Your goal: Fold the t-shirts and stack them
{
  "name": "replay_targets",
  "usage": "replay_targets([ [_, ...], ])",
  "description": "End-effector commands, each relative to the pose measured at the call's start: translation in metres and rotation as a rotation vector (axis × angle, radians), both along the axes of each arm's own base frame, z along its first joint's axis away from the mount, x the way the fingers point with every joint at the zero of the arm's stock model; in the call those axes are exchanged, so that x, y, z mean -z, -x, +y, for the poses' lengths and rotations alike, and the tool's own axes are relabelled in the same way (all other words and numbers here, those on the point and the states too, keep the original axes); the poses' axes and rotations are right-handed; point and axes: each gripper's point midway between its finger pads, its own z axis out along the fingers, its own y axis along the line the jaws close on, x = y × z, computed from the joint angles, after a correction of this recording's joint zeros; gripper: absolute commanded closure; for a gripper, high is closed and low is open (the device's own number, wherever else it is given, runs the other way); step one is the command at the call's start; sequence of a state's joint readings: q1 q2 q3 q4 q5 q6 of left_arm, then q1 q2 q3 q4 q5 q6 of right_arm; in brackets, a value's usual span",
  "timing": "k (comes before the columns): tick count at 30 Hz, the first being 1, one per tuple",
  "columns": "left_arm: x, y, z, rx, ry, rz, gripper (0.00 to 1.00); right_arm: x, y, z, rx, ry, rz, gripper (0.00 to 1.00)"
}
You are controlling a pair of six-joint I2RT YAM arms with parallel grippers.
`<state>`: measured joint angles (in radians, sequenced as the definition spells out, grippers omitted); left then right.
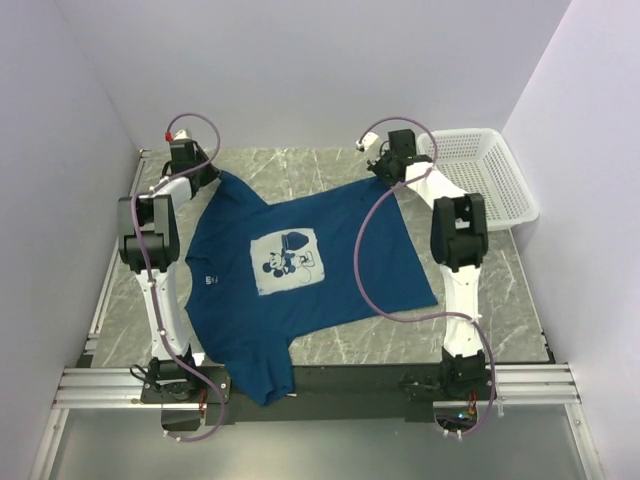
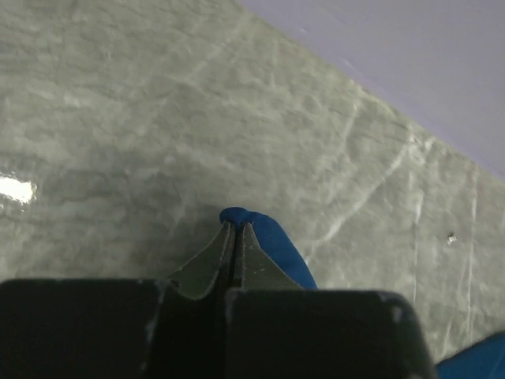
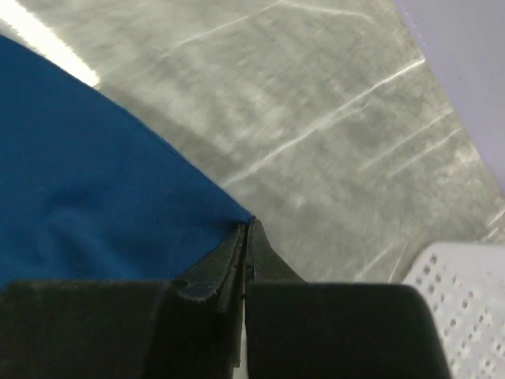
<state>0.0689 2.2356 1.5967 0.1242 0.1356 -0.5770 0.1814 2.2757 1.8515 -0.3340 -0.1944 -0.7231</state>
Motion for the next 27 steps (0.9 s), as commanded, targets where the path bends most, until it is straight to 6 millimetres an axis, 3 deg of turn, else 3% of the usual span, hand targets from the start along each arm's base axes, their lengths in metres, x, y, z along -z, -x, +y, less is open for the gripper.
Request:
replay_targets([
  [1,-0.073,-0.037,0.015,-0.038,-0.051,-0.132,0.99,-0.028,-0.027,0.003,0.061,0.078,-0.079,1.00],
  [2,-0.055,-0.042,0.018,-0.044,-0.057,-0.094,0.99,-0.020,-0.032,0.002,0.066,0.090,-0.083,1.00],
  [7,-0.048,-0.053,0.024,-0.042,-0.071,-0.080,1.00,-0.024,-0.052,0.000,0.100,0.147,-0.162,1.00],
  [10,-0.056,-0.054,0.025,-0.036,-0.072,-0.102,1.00,-0.028,-0.059,-0.003,0.139,0.143,-0.196,1.00],
  [11,-0.072,-0.056,0.027,-0.035,-0.072,-0.148,1.00,-0.036,-0.064,-0.006,0.162,0.139,-0.232,1.00],
  [16,-0.101,-0.049,0.020,-0.005,-0.054,-0.210,0.99,-0.044,-0.063,-0.003,0.169,0.105,-0.257,1.00],
  [23,-0.119,-0.036,0.009,0.048,-0.031,-0.240,0.99,-0.056,-0.055,0.002,0.125,0.084,-0.269,1.00],
  [27,-0.119,-0.025,0.000,0.086,-0.013,-0.253,0.99,-0.056,-0.048,0.003,0.109,0.073,-0.258,1.00],
])
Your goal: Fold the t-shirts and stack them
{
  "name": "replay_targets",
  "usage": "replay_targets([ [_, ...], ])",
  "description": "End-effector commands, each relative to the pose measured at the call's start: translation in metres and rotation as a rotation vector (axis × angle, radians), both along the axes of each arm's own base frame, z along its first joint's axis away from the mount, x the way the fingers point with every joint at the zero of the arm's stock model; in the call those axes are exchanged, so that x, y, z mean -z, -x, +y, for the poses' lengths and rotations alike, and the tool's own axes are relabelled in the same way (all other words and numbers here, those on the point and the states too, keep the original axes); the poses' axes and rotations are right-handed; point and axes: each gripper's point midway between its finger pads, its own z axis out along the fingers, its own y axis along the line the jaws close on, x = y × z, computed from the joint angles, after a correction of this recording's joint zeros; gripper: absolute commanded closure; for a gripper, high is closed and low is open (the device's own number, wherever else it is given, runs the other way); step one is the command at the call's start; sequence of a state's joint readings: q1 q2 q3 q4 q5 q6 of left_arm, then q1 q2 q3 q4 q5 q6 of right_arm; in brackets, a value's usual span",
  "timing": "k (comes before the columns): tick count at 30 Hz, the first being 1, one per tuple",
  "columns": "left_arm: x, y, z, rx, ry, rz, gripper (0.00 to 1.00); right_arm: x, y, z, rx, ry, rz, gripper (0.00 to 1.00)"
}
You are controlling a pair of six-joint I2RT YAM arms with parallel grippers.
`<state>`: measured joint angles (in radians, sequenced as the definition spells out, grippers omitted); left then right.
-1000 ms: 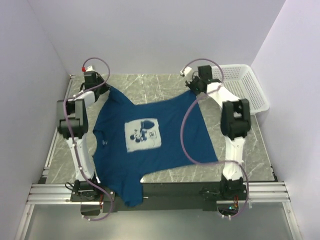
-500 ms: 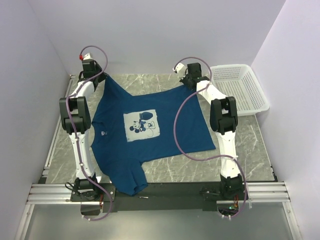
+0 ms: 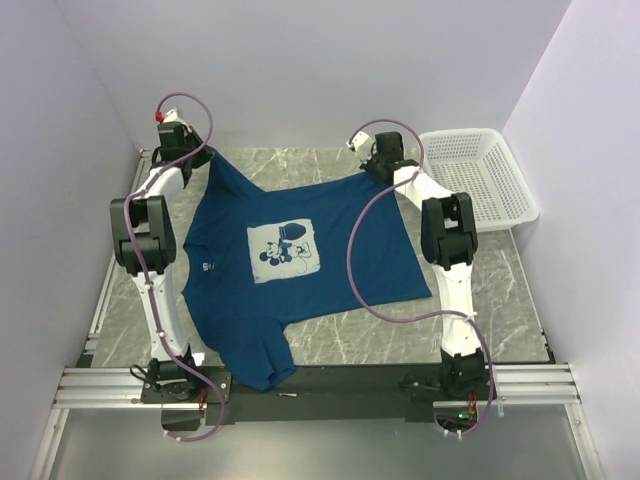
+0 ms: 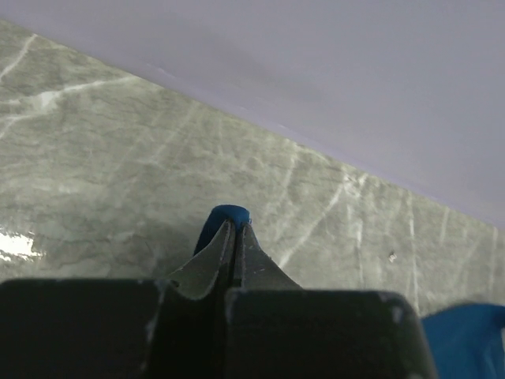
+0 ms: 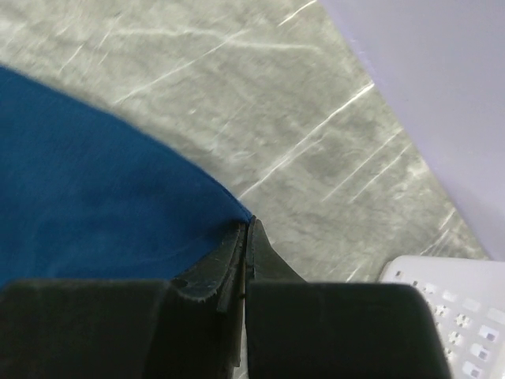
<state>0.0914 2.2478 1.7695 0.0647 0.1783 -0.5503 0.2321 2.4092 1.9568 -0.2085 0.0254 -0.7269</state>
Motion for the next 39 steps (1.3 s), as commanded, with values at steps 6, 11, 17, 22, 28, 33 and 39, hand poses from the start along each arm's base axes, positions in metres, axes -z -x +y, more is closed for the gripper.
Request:
replay_targets([
  [6,-0.066,0.020,-0.019,0.107,0.019,-0.162,1.00,-0.074,0.004,0.007,-0.033,-0.073,-0.136,1.00],
  [11,-0.080,0.038,-0.023,0.130,0.021,-0.182,1.00,-0.084,0.015,0.005,-0.037,-0.101,-0.153,1.00],
  [17,-0.079,0.063,-0.023,0.149,0.012,-0.165,1.00,-0.082,0.035,0.007,-0.060,-0.125,-0.131,1.00],
  [22,-0.087,0.085,-0.022,0.150,0.015,-0.173,1.00,-0.083,0.048,0.006,-0.067,-0.133,-0.126,1.00],
  [28,-0.085,0.109,-0.029,0.178,0.018,-0.149,1.00,-0.082,0.060,0.003,-0.066,-0.135,-0.116,1.00],
  [33,-0.088,0.129,-0.034,0.191,0.032,-0.138,1.00,-0.080,0.067,-0.006,-0.048,-0.122,-0.106,1.00],
  [39,-0.091,0.161,-0.038,0.189,0.039,-0.138,1.00,-0.074,0.068,-0.017,-0.020,-0.115,-0.088,1.00],
])
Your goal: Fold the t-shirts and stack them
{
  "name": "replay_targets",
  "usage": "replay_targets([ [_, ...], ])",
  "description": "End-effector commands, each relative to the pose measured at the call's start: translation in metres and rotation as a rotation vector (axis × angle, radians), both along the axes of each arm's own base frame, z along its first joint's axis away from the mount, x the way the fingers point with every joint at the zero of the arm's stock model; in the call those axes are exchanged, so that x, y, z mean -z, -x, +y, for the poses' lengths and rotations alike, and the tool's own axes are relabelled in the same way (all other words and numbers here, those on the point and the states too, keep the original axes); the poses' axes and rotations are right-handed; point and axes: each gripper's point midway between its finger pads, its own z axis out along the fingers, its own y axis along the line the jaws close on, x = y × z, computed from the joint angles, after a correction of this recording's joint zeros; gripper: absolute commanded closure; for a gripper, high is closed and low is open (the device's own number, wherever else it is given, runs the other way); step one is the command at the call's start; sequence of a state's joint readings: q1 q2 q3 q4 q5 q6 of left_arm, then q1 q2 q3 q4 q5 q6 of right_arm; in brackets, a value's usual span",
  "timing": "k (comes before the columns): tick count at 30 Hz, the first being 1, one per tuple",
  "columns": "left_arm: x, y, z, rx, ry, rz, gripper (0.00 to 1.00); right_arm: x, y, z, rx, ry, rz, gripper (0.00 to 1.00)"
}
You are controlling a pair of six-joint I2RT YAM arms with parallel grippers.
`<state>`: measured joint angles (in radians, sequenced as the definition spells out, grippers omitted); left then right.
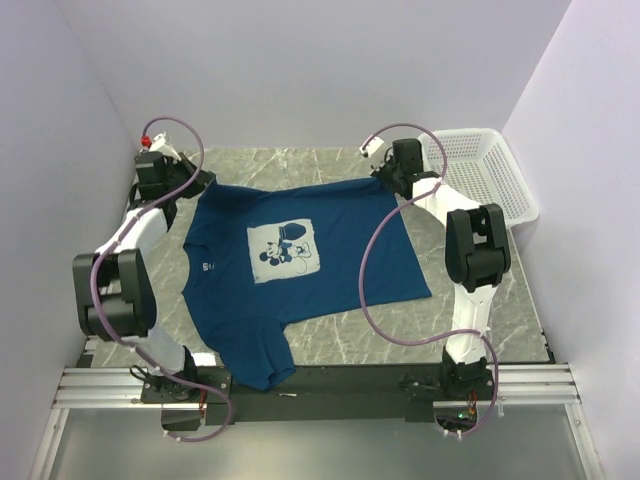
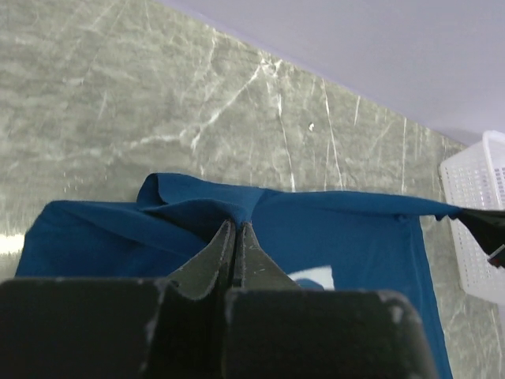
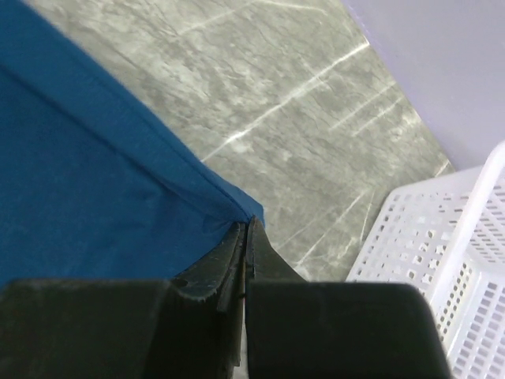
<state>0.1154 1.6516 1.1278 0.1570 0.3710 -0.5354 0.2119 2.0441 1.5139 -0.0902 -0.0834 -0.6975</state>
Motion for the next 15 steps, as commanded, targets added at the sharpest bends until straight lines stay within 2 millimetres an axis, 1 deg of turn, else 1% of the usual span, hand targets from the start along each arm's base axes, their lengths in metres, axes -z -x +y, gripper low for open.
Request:
replay_targets([
  [1,-0.037,0.017,-0.005,0.025,-0.010,-0.096,1.00,-0.027,-0.004,-0.009,0.032,-0.016,-0.061,1.00],
  [4,-0.038,0.027,-0.007,0.025,-0.005,-0.093,1.00,-0.025,-0.004,-0.010,0.038,-0.016,-0.056,1.00],
  [5,-0.047,0.032,-0.007,0.026,-0.006,-0.114,1.00,-0.021,-0.004,-0.011,0.040,-0.012,-0.046,1.00],
  [7,-0.048,0.040,-0.009,0.025,-0.002,-0.112,1.00,-0.020,-0.005,-0.011,0.044,-0.011,-0.043,1.00],
  [8,-0.054,0.045,-0.010,0.029,-0.001,-0.126,1.00,-0.016,-0.005,-0.010,0.045,-0.006,-0.032,1.00],
  [10,-0.050,0.052,-0.012,0.034,0.009,-0.113,1.00,-0.015,-0.005,-0.012,0.048,-0.002,-0.031,1.00],
  [11,-0.053,0.056,-0.013,0.035,0.011,-0.120,1.00,-0.014,-0.006,-0.012,0.047,0.000,-0.028,1.00],
  [13,-0.046,0.061,-0.013,0.032,0.012,-0.097,1.00,-0.013,-0.007,-0.011,0.046,0.001,-0.027,1.00],
  [15,-0.043,0.063,-0.014,0.035,0.014,-0.085,0.99,-0.012,-0.008,-0.012,0.054,0.002,-0.022,1.00],
])
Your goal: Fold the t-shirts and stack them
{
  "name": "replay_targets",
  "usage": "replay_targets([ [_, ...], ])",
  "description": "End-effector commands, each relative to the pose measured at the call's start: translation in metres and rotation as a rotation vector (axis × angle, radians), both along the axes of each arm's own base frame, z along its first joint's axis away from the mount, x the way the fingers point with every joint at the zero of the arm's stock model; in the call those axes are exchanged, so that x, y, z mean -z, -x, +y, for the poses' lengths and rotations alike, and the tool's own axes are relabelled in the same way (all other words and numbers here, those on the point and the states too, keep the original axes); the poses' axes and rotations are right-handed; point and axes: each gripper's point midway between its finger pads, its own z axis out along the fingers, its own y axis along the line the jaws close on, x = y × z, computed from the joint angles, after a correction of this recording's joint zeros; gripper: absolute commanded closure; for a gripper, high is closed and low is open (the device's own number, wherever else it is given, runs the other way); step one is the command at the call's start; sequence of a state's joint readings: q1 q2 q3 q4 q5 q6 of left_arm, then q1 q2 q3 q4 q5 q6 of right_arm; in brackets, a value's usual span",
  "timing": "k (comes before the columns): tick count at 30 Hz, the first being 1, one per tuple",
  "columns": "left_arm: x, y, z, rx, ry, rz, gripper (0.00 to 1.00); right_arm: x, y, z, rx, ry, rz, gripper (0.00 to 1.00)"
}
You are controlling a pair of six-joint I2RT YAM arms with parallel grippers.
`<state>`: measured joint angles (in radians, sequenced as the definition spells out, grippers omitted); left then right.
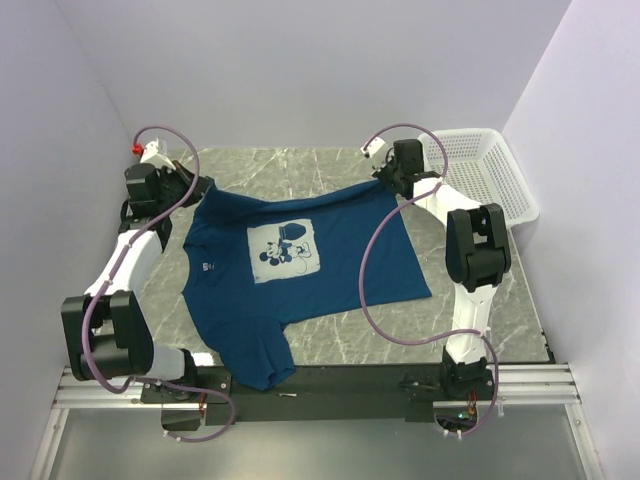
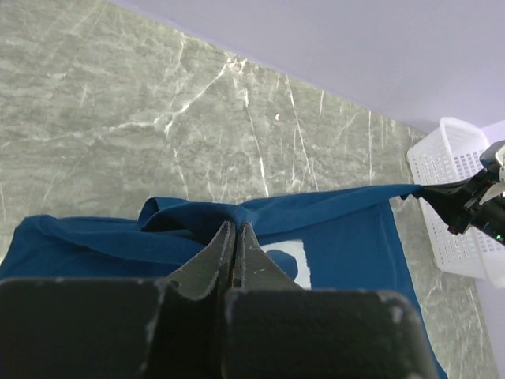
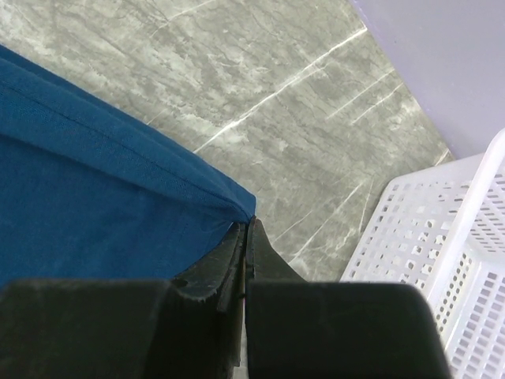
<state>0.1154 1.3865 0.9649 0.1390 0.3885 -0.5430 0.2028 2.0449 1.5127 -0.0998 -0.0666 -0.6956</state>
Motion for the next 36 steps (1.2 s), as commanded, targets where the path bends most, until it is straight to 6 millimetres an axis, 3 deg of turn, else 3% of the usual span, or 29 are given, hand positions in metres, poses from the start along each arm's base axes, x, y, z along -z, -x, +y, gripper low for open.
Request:
replay_targets([
  [1,0.000,0.010,-0.005,0.020,0.016,0.008,1.00,-0.015,-0.009,-0.004,0.031,-0.007,-0.032,1.00],
  [11,-0.005,0.030,-0.008,0.022,0.020,0.013,1.00,-0.009,-0.010,-0.010,0.051,0.015,-0.023,1.00],
  [18,0.005,0.045,-0.010,0.021,0.029,0.036,1.00,-0.011,-0.006,-0.009,0.047,0.015,-0.023,1.00],
  [36,0.013,0.065,-0.012,0.008,0.043,0.070,1.00,-0.005,0.006,-0.013,0.045,0.027,-0.012,1.00],
])
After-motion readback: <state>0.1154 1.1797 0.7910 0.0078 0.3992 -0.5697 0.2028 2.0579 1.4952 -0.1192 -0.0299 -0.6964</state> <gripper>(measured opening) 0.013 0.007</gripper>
